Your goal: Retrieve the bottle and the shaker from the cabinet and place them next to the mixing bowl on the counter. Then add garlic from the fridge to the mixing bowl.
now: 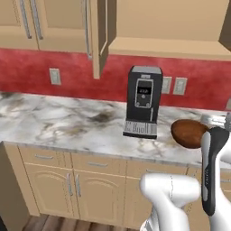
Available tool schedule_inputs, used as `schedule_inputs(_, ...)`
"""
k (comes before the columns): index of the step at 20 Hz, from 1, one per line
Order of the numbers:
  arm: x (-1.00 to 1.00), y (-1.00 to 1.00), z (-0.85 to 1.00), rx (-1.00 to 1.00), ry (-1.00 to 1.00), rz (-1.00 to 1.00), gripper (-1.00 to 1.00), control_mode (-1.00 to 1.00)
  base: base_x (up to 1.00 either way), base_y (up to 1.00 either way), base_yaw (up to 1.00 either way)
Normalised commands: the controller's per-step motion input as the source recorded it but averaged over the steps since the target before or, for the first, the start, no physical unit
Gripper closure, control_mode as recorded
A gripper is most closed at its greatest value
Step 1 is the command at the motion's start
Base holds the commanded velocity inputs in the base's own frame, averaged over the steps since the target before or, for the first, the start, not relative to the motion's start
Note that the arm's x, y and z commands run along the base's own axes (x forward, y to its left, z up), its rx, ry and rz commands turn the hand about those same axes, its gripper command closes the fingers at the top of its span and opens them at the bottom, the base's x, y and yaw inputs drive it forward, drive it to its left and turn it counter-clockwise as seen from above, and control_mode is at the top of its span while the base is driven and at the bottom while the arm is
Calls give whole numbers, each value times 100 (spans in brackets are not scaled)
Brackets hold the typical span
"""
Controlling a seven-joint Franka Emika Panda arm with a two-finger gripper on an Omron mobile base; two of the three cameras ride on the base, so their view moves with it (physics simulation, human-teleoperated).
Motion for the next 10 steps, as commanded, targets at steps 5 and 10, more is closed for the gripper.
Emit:
schedule_inputs(5,0,0,0,0,0,0,100,100,55,-8,-26)
schedule_inputs(10,0,0,0,0,0,0,100,100,41,3,-32)
